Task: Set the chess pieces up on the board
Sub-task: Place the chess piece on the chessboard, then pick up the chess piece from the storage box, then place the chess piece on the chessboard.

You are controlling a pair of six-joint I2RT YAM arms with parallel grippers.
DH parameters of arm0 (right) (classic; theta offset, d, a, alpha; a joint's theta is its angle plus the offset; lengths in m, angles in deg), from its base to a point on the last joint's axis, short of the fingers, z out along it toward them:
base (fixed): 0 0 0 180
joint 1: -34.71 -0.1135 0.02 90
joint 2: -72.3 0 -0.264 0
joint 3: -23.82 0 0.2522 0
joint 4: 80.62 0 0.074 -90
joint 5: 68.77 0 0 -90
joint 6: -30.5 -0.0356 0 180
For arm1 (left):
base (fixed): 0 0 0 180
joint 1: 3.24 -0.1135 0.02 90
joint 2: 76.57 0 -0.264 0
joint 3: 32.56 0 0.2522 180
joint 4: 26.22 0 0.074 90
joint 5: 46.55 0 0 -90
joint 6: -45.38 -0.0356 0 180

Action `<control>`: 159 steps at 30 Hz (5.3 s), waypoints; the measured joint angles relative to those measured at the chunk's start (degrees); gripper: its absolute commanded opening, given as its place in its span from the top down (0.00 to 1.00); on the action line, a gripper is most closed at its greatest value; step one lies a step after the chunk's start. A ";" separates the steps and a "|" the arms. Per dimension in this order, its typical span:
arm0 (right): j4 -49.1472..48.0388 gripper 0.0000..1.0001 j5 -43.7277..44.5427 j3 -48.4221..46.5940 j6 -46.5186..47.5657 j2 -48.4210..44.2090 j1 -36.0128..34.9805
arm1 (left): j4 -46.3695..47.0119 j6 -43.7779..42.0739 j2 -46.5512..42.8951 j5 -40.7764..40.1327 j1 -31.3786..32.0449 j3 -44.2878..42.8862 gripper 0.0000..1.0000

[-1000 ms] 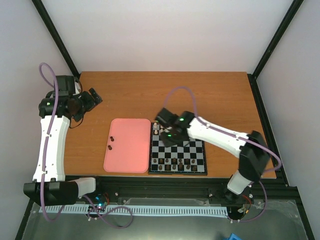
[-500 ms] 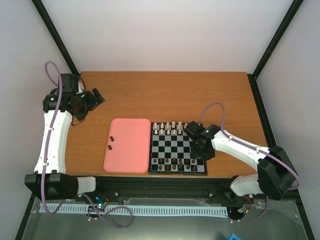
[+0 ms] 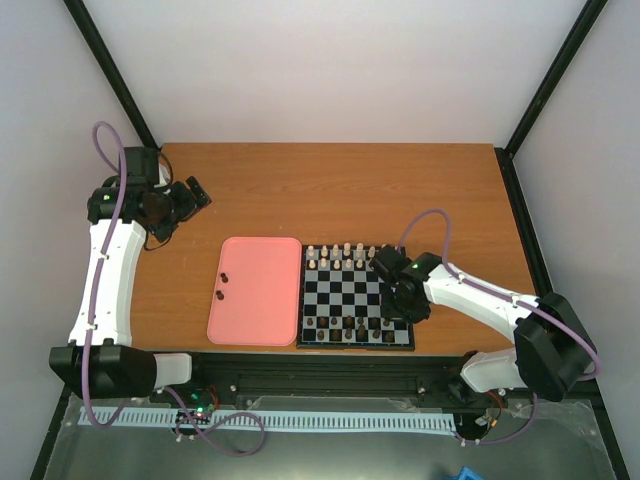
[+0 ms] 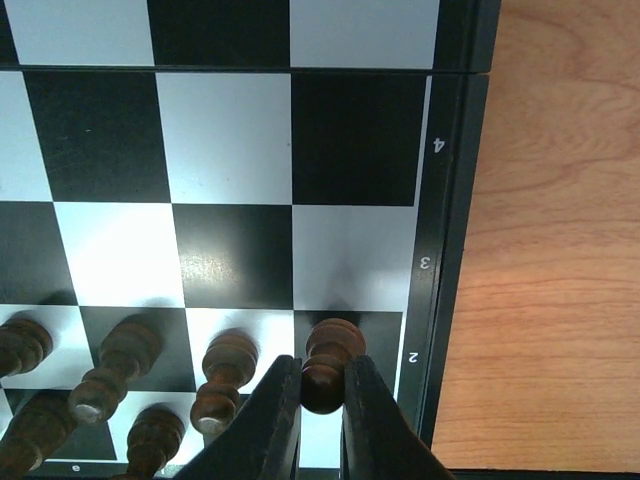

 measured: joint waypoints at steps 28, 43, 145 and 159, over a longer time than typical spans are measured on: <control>-0.24 0.74 -0.72 2.01 -0.85 -0.94 0.07 | 0.28 0.00 0.00 -0.39 0.00 0.70 0.00; 5.66 0.47 5.81 -6.80 -2.29 -3.34 0.09 | 0.33 -0.02 0.00 -0.37 0.00 0.70 0.00; -5.49 0.87 -0.59 -45.51 10.23 25.44 -17.29 | 0.17 -0.11 0.92 0.50 0.11 -1.90 0.00; 8.31 0.87 6.97 -5.29 -10.97 -16.17 -8.96 | 0.24 -0.13 1.03 0.35 0.81 -1.88 0.00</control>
